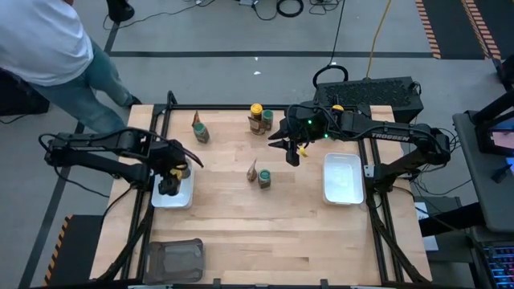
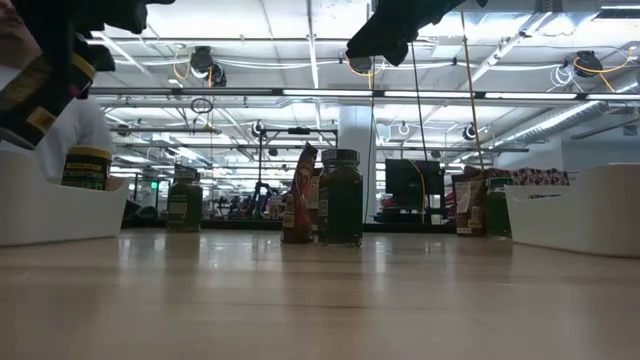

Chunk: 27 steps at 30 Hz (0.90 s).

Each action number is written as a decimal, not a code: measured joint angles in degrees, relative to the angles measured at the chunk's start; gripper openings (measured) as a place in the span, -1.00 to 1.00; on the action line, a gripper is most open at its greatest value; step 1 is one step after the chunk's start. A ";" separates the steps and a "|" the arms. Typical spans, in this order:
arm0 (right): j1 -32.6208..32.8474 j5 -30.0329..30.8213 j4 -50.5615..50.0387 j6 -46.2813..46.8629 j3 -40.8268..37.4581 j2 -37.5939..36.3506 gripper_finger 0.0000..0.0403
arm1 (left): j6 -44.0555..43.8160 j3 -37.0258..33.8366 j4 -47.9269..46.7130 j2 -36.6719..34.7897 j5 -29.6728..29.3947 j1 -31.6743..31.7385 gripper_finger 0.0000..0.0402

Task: Sort spices by type
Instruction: Put the bottom left yellow seasoning bottle into the left white bin

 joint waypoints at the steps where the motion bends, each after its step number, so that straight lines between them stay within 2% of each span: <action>1: 0.00 0.00 0.00 0.00 0.00 0.00 -0.59 | -0.11 0.00 0.00 0.00 -0.39 -0.41 0.23; 14: -0.01 0.00 0.00 -1.27 0.00 0.02 -0.59 | -0.48 0.04 1.23 1.93 -3.49 -3.67 0.23; 20: 0.00 -0.01 -0.06 -1.20 0.00 0.02 -0.59 | -10.00 0.04 1.22 2.58 -4.79 -3.99 0.23; 24: 0.00 -0.02 -0.06 -1.26 0.00 0.02 -0.59 | -16.33 0.04 -3.52 2.58 -4.92 -4.01 0.23; 27: 0.00 -0.02 -0.04 -2.17 0.00 0.02 -0.59 | -23.35 0.04 -6.75 2.58 -7.67 -4.03 0.23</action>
